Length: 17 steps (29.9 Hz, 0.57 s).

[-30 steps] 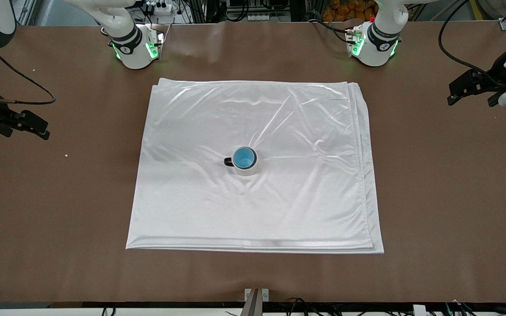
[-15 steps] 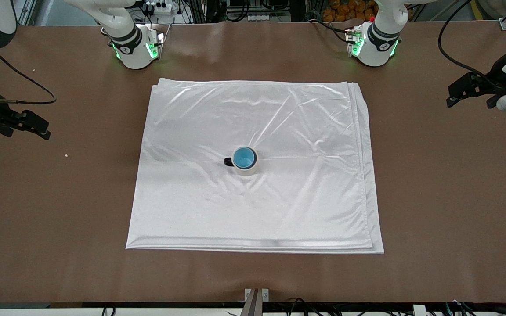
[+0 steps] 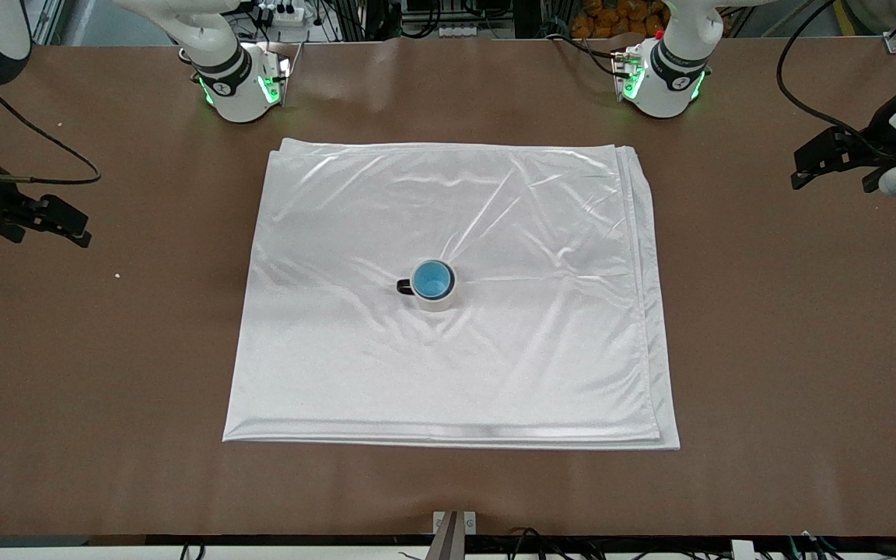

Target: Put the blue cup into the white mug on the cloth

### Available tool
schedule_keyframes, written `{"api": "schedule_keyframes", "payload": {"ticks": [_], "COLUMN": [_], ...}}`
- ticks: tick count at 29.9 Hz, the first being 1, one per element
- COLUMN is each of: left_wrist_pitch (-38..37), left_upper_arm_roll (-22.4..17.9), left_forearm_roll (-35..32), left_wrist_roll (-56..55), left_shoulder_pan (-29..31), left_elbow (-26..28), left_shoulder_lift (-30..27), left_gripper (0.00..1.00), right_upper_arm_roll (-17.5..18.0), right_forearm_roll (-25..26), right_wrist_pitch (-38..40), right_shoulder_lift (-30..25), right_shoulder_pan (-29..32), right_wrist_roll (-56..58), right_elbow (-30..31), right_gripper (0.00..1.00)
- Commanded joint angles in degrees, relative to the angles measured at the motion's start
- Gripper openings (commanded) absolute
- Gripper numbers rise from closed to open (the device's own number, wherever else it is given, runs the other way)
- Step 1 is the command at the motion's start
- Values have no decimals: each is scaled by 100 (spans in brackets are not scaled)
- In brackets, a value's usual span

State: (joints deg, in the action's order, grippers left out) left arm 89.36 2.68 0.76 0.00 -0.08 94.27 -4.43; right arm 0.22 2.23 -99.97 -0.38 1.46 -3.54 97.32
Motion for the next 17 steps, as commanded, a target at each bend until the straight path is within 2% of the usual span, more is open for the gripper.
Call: {"api": "schedule_keyframes", "payload": {"ticks": [1, 17], "left_wrist_pitch": [-138, -138], "left_upper_arm_roll": [13, 22], "left_forearm_roll": [-15, -23], "left_wrist_roll": [132, 140], "left_shoulder_pan": [34, 34], "left_elbow": [-146, -146], "left_shoulder_lift": [57, 57], "left_gripper": [100, 100], "right_upper_arm_roll": [-22, -22], "right_forearm_roll": [-92, -92], "right_wrist_pitch": [30, 48], "right_shoulder_lift": [-58, -50], "right_shoulder_pan": [-31, 4], "right_wrist_roll": [-59, -15], "right_elbow": [-11, -3], "right_gripper": [100, 100]}}
